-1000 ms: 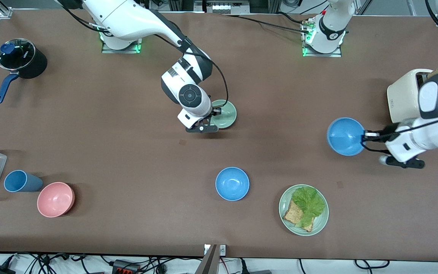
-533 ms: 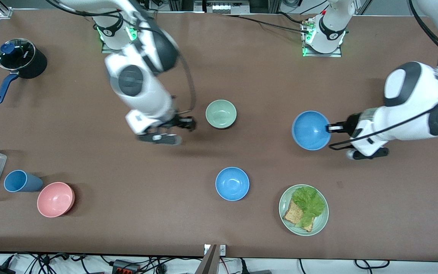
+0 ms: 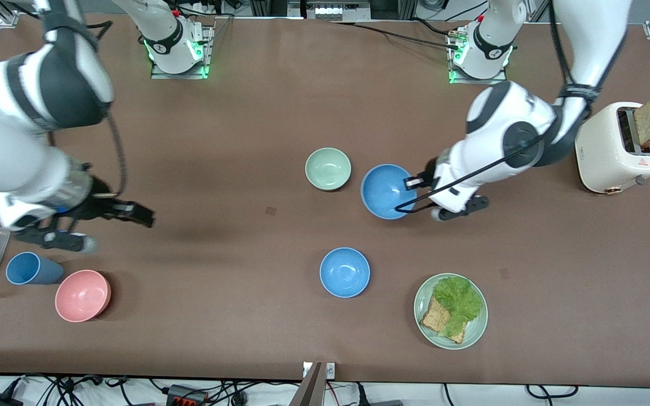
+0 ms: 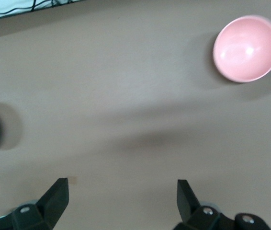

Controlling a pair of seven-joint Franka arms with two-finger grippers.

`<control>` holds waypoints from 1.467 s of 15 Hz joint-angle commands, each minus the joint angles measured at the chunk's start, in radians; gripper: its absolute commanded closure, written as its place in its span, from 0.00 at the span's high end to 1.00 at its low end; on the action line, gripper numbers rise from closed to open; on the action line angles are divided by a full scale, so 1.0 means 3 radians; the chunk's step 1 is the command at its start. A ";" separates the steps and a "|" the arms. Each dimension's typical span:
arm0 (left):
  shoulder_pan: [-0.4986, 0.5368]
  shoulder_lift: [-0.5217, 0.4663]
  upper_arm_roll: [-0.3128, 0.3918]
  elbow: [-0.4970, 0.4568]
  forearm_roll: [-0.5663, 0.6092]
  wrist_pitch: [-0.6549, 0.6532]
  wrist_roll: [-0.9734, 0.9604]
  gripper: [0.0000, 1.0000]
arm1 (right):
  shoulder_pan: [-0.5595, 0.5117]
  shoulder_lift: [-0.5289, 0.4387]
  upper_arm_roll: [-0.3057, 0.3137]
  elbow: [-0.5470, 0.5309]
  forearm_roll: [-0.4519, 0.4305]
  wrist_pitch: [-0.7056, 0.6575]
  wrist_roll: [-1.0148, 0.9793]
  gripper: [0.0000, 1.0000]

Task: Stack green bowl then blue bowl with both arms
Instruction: 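Lower the blue bowl into the green bowl with the left gripper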

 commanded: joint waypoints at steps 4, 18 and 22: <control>-0.0387 0.0220 0.0013 -0.0034 -0.0026 0.0420 -0.0431 0.00 | -0.0105 -0.0374 -0.0531 -0.0017 0.0003 -0.0410 -0.0999 1.00; -0.0787 0.0236 0.0043 -0.0427 0.0250 0.0793 -0.0575 0.00 | -0.0090 -0.1064 -0.0741 -0.0727 0.0008 -0.0472 -0.1200 1.00; -0.0838 0.0262 0.0048 -0.0474 0.0281 0.0875 -0.0575 0.00 | -0.0019 -0.1075 -0.0787 -0.0712 0.0008 -0.0472 -0.1225 1.00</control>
